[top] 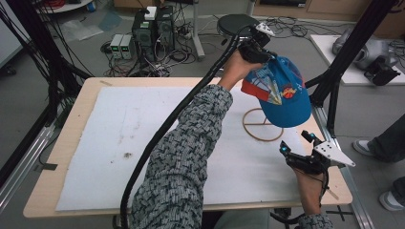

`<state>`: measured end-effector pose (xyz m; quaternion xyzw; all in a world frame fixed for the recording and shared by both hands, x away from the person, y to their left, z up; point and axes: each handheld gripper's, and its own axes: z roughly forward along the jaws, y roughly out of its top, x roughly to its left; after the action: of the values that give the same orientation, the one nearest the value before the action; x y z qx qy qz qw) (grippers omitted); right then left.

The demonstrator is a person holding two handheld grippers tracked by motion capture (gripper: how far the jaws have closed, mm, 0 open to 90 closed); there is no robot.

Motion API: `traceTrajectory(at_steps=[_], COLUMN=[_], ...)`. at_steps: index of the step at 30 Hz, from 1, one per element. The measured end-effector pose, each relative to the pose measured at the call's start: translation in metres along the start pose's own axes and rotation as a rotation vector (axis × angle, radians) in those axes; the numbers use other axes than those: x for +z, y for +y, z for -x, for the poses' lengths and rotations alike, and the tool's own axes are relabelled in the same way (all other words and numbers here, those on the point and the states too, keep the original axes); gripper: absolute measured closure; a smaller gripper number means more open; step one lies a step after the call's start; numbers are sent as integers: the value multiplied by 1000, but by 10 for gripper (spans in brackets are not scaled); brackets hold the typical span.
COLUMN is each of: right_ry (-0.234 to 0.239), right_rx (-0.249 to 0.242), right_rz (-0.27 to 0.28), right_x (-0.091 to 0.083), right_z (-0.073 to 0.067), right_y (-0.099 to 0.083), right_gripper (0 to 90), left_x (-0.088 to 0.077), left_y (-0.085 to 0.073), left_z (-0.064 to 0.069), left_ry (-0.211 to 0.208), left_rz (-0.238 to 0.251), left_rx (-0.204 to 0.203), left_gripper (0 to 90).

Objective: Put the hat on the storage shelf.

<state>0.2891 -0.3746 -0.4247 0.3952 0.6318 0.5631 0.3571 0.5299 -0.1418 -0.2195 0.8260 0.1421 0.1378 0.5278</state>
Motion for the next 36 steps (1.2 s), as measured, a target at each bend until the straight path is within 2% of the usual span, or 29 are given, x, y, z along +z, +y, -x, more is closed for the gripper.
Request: traceTrajectory(at_steps=[3, 11, 14, 19, 28, 30, 32, 36], right_ry=[0, 20, 13, 4, 1, 3, 8, 15], right_rx=[1, -1, -9, 10, 9, 9, 16, 6], right_rz=[-1, 2, 1, 5, 6, 6, 6, 4], right_x=[0, -4, -6, -9, -9, -9, -10, -15], right_z=[0, -3, -2, 0, 0, 0, 0, -5], right_y=[0, 0, 0, -1, -1, -1, -1, -1], right_gripper=[68, 68, 68, 68, 68, 68, 68, 68], left_x=[3, 7, 9, 10, 9, 9, 10, 11], left_y=[0, -3, -3, -4, -4, -4, -5, -6], left_z=[3, 3, 5, 7, 7, 6, 5, 5], left_ry=[-10, -40, -54, -74, -84, -86, -107, -127], left_rz=[2, -8, -11, -12, -11, -11, -9, -11], left_rx=[4, -16, -8, -9, -8, -6, -20, -14], left_gripper=[894, 894, 894, 892, 876, 842, 747, 637])
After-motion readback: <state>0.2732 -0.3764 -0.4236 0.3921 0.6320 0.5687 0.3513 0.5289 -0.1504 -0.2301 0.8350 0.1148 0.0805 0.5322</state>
